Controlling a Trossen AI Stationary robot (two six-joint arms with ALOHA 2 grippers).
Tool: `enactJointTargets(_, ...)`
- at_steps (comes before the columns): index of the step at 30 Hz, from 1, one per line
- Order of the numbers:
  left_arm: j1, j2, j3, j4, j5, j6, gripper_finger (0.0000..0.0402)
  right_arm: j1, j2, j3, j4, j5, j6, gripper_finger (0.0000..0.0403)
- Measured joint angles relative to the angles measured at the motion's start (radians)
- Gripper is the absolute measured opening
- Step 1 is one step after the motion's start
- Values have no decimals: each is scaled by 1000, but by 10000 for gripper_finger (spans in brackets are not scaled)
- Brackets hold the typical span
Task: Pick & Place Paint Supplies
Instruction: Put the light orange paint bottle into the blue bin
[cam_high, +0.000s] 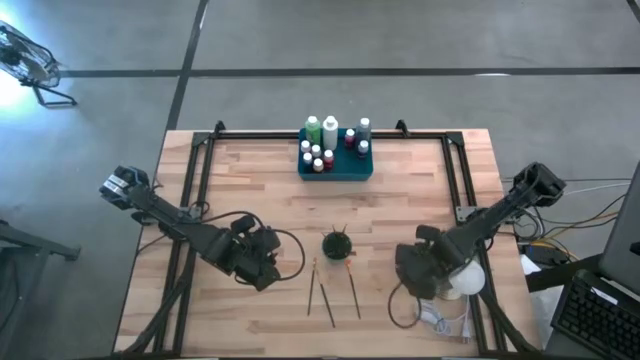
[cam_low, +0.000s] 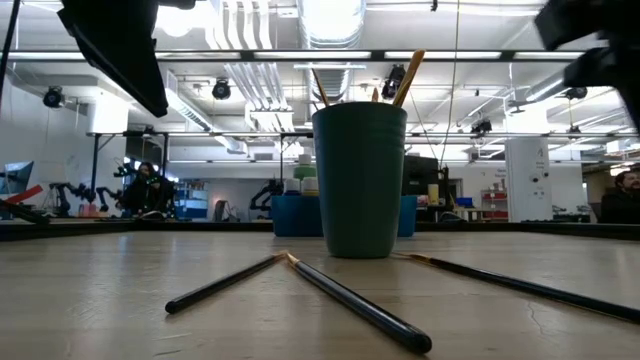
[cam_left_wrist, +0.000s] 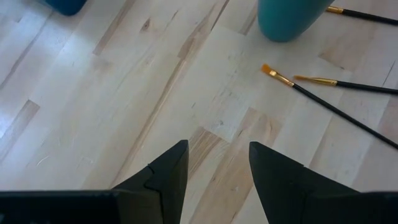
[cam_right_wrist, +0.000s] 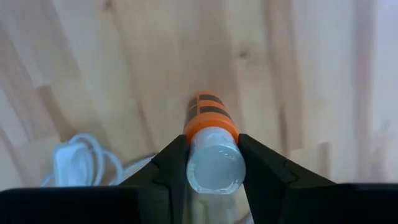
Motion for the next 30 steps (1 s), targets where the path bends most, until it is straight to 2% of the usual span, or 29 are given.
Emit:
enactJointTargets(6,0,0,0,5,0,1,175,-151,-99,5,0,32,-140,113)
enactJointTargets(15,1,0,0,22,-1,2,175,-462,-186,99,36,53,-455,113)
enactJointTargets(22,1,0,0,44,-1,2,174,-679,-119,273,50,17,-686,113)
enactJointTargets(30,2,0,0,77,-2,1,175,-796,3,435,45,-62,-824,113)
